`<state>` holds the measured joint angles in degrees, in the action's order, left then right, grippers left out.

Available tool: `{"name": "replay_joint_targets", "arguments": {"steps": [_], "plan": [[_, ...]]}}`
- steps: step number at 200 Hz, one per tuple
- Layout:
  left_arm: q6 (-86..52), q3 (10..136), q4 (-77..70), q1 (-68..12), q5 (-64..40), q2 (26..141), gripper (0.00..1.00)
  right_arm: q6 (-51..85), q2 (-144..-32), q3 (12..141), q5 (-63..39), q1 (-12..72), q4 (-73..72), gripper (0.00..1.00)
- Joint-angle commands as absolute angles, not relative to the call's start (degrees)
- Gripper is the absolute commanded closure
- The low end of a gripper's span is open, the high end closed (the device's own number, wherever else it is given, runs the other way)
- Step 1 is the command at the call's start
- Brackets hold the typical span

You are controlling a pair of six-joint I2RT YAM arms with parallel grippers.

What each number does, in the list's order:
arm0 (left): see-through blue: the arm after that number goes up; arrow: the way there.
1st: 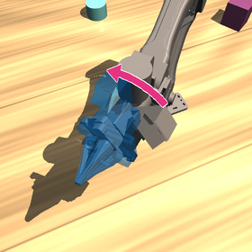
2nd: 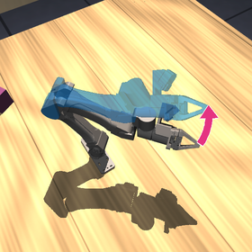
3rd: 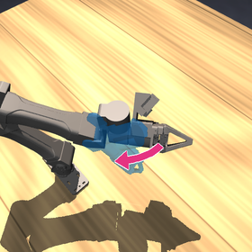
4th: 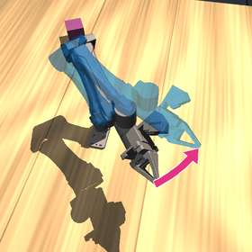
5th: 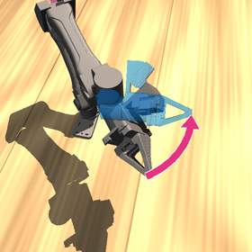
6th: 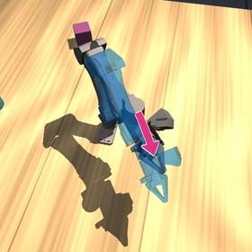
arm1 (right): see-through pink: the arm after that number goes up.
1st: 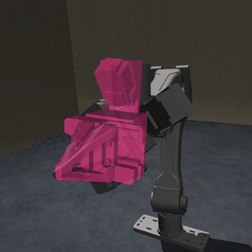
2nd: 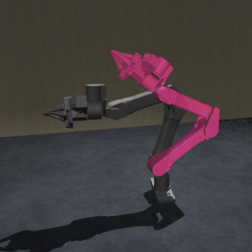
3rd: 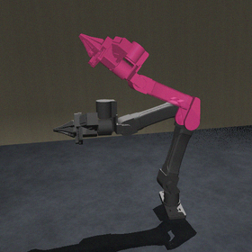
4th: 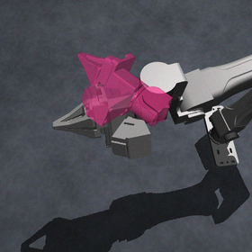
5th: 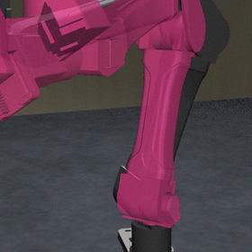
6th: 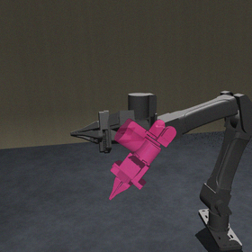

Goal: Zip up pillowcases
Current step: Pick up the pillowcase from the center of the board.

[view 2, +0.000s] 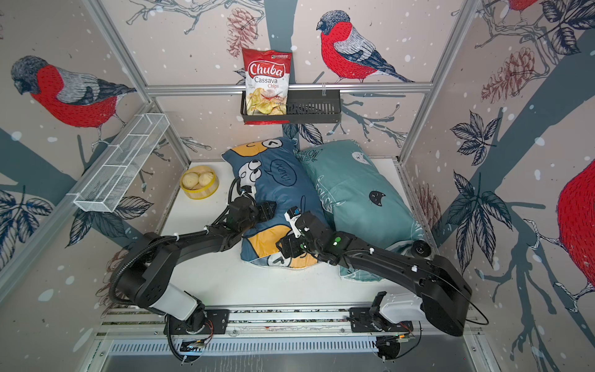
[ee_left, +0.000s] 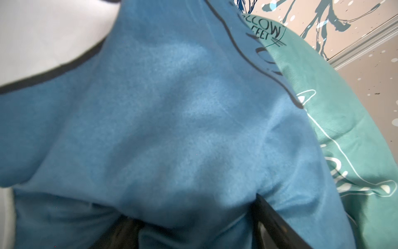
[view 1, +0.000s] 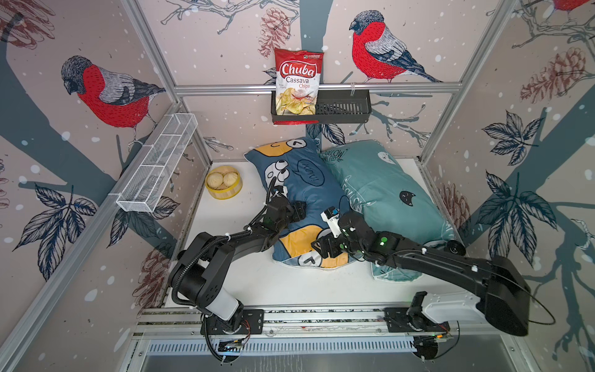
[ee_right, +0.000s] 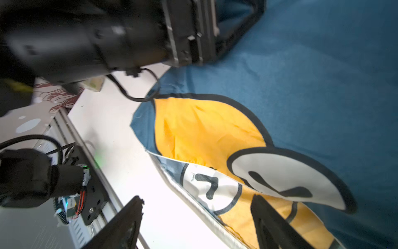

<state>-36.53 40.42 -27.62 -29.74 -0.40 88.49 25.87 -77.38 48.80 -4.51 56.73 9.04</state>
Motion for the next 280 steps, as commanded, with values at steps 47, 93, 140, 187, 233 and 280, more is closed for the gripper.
{"name": "replay_joint_targets", "arguments": {"steps": [47,93,140,187,233,280], "plan": [[-30.6,35.2,-19.5,-30.1,1.6,72.8,0.14,28.2,-88.2,52.1,-2.2,43.9,0.9,0.45],[-34.5,23.7,-9.4,-30.3,-0.8,56.1,0.12,26.6,-95.0,57.8,-3.4,37.2,1.4,0.50],[-44.5,13.3,-2.4,-33.5,-7.0,39.6,0.18,25.9,-98.4,61.3,-3.8,36.0,2.0,0.50],[-48.4,8.3,-6.2,-36.0,-11.2,35.9,0.26,25.8,-99.3,62.0,-4.3,35.0,2.1,0.50],[-54.1,4.0,-22.0,-36.6,-15.4,42.1,0.33,25.8,-98.7,61.9,-4.0,34.8,3.0,0.50],[-56.4,4.4,-30.6,-37.1,-16.0,46.4,0.35,25.7,-98.7,61.4,-4.0,34.8,2.9,0.50]]}}
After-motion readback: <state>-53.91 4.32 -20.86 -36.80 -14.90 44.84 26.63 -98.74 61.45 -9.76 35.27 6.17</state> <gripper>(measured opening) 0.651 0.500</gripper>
